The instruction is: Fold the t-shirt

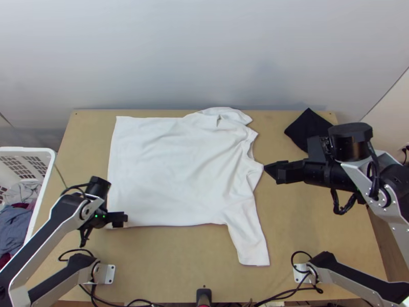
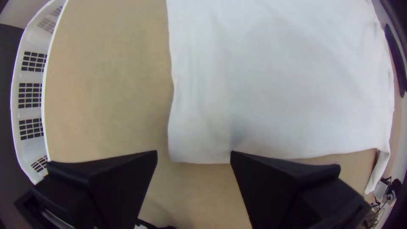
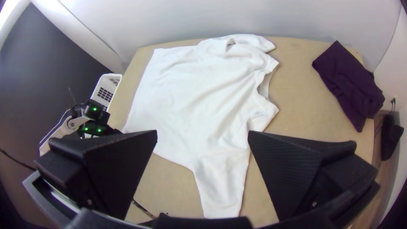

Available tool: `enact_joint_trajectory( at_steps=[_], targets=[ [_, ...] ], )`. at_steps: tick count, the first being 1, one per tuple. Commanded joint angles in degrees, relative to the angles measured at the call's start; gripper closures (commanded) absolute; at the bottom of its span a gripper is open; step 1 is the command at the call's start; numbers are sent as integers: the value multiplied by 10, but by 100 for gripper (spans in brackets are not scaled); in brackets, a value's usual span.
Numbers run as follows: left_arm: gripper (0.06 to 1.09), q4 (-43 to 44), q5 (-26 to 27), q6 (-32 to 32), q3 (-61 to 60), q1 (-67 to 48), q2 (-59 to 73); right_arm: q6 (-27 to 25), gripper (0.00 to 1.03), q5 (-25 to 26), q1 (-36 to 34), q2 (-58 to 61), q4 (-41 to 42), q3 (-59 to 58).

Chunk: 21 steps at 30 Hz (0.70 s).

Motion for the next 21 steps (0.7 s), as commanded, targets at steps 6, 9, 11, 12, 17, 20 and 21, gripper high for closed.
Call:
enact_joint_trajectory(
  at_steps=[6, 9, 11, 12, 17, 20, 21],
  targets=[
    [105, 70, -19, -24, -46, -55, -36, 4, 3, 1, -8, 13, 6, 7],
    [104, 72, -19, -21, -41, -58, -71, 4, 3, 1, -8, 14, 6, 5],
    [105, 49, -18, -21, -26, -52, -76, 4, 3, 1, -8, 15, 6, 7],
    [104, 29, -17, -18, -16, -47, -78, 4, 3, 1, -8, 17, 6, 8],
    [104, -51, 16, 35, 35, 10, -111, 4, 3, 1, -7, 21, 6, 8],
    [105, -94, 48, 90, 65, 70, -117, 4, 3, 1, -5, 27, 6, 12],
    [104, -110, 58, 115, 76, 95, -117, 4, 3, 1, -5, 29, 6, 14]
  ],
)
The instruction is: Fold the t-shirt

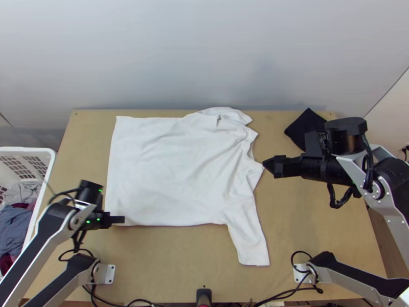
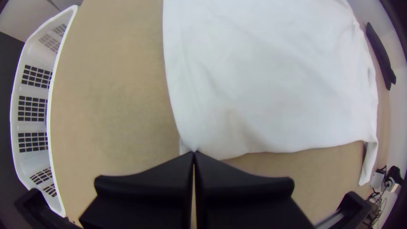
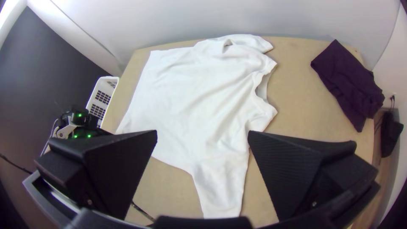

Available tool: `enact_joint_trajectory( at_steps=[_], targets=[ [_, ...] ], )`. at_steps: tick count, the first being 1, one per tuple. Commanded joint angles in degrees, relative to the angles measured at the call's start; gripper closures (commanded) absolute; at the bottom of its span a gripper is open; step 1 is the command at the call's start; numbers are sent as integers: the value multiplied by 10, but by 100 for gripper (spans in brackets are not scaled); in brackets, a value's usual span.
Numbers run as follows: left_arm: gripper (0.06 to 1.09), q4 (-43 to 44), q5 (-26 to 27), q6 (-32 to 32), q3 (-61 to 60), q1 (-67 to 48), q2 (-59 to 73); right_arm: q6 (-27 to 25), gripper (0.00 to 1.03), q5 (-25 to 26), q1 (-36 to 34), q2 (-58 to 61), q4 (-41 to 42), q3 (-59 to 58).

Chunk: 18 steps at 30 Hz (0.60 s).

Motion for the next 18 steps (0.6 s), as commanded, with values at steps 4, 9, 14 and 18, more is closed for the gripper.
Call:
enact_joint_trajectory(
  at_steps=[4, 9, 14, 18],
  targets=[
    [105, -202, 135, 225, 111, 177, -11, 0, 3, 0, 5, 18, 0, 10],
    [104, -269, 102, 298, 154, 153, -70, 0, 3, 0, 7, 29, 0, 11],
    [104, -253, 102, 284, 145, 124, -82, 3, 3, 0, 13, 37, 0, -1],
    [65, -195, 111, 221, 138, 160, -55, 14, 3, 0, 13, 39, 1, -13]
  ],
)
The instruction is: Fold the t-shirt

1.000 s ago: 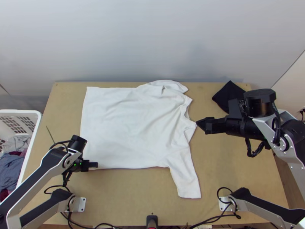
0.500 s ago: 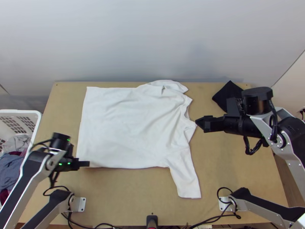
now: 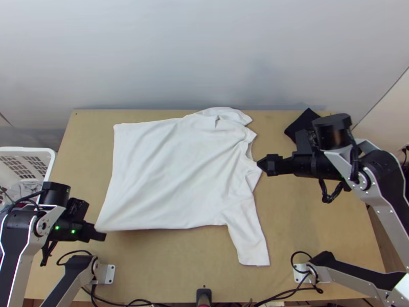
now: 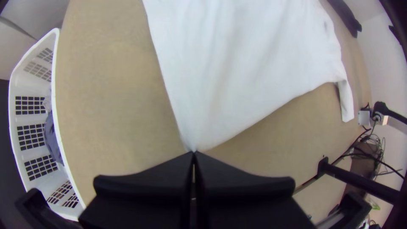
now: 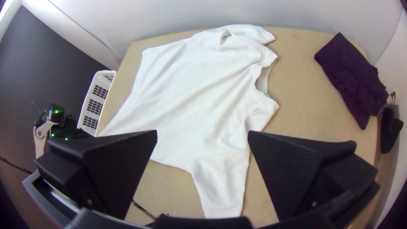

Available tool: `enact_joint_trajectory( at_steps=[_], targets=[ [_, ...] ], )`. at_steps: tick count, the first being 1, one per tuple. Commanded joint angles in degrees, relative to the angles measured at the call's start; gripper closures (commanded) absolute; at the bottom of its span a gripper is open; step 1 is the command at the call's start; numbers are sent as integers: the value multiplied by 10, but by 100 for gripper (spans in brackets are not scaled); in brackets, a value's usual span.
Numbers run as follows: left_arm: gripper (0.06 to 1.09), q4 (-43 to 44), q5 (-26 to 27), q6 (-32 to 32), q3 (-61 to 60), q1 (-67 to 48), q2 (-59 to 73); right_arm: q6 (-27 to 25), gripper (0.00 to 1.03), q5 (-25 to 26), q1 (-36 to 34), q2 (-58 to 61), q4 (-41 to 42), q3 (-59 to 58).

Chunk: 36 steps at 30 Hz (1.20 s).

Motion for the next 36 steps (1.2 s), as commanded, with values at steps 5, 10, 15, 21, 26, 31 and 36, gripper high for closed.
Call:
enact_joint_trajectory(
  at_steps=[5, 10, 15, 21, 26, 31, 36],
  targets=[
    [9, 58, 41, -76, -3, 88, 76, 28, 3, 1, 2, 10, 4, -24],
    [9, 153, 109, -153, -2, 146, 90, 28, 3, 1, -4, 22, 9, -30],
    [9, 258, 142, -310, 40, 142, 161, 33, 3, 1, -32, 43, 75, -71],
    [9, 360, 79, -393, 108, 81, 281, 11, 3, 2, -50, 112, 112, -151],
    [9, 373, 65, -427, 174, 45, 399, 1, 3, 2, -9, 170, 121, -171],
    [9, 383, 62, -435, 224, 20, 450, 3, 3, 4, 55, 192, 134, -173],
    [9, 386, 28, -431, 243, -33, 455, 3, 3, 11, 66, 237, 159, -177]
  ],
)
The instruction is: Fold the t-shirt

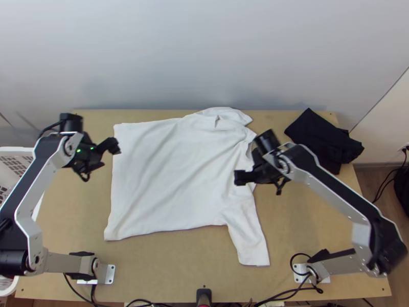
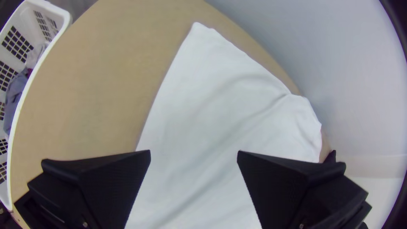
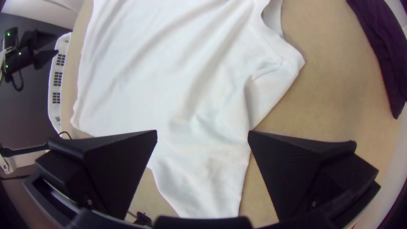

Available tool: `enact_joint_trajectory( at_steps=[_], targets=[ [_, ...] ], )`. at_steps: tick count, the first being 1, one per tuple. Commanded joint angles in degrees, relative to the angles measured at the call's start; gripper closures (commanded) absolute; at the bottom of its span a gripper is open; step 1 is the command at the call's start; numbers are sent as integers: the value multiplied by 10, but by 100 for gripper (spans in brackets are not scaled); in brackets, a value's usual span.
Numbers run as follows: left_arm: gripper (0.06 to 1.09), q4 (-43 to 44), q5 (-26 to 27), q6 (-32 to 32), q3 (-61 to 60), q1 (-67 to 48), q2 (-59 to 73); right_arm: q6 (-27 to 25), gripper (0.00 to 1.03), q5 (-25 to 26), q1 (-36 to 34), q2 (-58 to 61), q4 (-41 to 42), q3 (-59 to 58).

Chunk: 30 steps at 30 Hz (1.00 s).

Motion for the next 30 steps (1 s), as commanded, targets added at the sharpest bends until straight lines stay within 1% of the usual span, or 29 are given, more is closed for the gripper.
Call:
enact_joint_trajectory(
  at_steps=[1, 4, 6, 8, 9, 14, 17, 21, 25, 30],
  targets=[
    [9, 13, -37, -7, 42, -61, 38, -3, 3, 8, 33, 65, 32, -12],
    [9, 22, -52, -7, 41, -85, 25, -3, 3, 27, 49, 85, 67, -26],
    [9, 21, -52, -7, 40, -96, 20, -2, 3, 61, 60, 98, 82, -36],
    [9, 21, -67, -6, 39, -107, 14, -2, 3, 97, 71, 105, 103, -52],
    [9, 21, -71, -4, 39, -109, 10, -3, 3, 106, 75, 105, 117, -62],
    [9, 19, -75, 1, 29, -112, 4, -18, 3, 121, 84, 106, 125, -106],
    [9, 17, -75, 2, 18, -119, -3, -22, 3, 121, 89, 83, 107, -140],
    [9, 16, -75, 3, 0, -130, -14, -25, 3, 121, 93, 14, 78, -188],
    [9, 16, -75, 6, -17, -134, -19, -45, 3, 120, 94, -48, 20, -212],
    [9, 13, -75, 8, -20, -135, -22, -64, 3, 121, 123, -102, -39, -228]
  ],
)
